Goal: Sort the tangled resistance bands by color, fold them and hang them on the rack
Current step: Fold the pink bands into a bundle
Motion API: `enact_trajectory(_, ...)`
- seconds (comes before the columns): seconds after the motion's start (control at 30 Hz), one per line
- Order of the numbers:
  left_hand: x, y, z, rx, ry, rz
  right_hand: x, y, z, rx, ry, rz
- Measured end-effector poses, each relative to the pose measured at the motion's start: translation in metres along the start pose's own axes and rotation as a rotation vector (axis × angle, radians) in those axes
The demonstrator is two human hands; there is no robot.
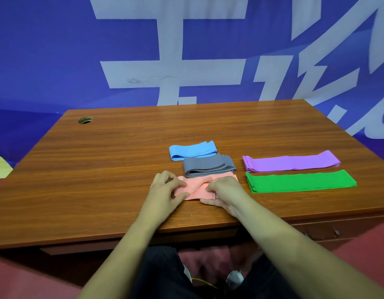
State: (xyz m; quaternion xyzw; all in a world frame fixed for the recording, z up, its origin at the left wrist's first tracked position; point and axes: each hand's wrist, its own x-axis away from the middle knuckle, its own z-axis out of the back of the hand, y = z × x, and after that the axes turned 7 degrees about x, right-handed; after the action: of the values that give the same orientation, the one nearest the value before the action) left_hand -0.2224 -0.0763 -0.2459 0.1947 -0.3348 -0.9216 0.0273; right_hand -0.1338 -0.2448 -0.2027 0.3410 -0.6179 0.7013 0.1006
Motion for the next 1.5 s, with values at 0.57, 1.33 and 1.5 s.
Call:
enact_trajectory(0.57,0.0,0.013,-0.005,0.097,0.124,-0.114,-0.009,-0.006,0.002,-0.108,-0.105,-0.043)
enact_trajectory(1.33,-0.01,-0.015,0.007,0.105,-0.171,0.013,0.011,-0.05,0.0,0.424,-0.137,0.387)
enact_trajectory(1.5,-0.012,-0.012,0.009,0.158,-0.137,0.032,0.009,-0.056,0.007,0.381,-0.142,0.322)
